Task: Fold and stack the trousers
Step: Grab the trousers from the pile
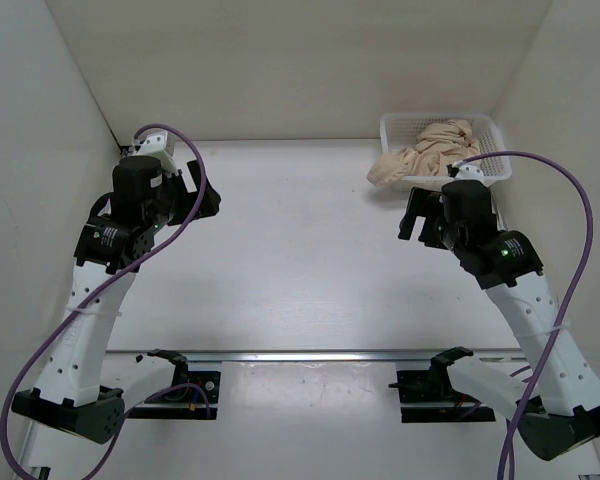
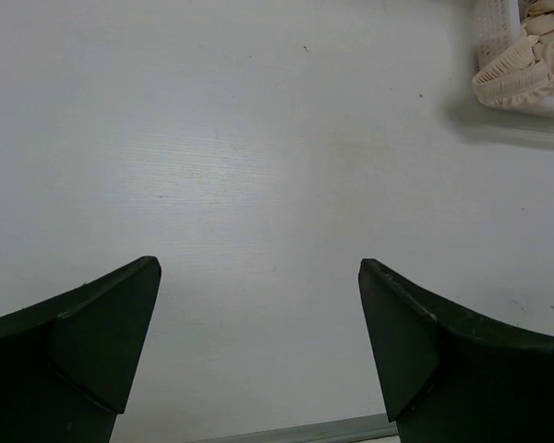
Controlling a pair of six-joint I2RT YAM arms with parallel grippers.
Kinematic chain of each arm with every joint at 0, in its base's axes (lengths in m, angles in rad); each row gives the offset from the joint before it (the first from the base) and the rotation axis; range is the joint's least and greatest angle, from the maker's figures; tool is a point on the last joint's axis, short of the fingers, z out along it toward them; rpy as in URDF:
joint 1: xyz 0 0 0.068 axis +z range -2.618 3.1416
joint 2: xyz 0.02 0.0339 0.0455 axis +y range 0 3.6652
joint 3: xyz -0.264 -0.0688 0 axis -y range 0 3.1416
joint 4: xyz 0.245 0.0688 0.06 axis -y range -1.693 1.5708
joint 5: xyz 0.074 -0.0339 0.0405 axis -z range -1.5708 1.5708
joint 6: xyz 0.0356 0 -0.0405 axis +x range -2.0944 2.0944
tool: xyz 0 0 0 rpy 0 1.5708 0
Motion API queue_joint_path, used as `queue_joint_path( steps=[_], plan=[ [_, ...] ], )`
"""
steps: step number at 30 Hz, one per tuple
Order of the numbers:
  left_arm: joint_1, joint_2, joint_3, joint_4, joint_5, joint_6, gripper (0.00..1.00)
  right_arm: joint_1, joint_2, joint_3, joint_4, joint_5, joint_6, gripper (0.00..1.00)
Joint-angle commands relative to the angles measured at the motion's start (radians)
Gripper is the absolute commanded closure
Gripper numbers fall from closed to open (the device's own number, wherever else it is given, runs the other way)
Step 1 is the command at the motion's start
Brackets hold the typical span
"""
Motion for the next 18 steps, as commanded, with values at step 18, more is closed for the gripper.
queue_joint_path(
  steps=[18],
  plan=[
    [0.006,0.017,0.014,0.017,0.044,0.004,0.0,-0.219,0.441,0.398,0.007,-0.064,-0.089,0.1]
  ],
)
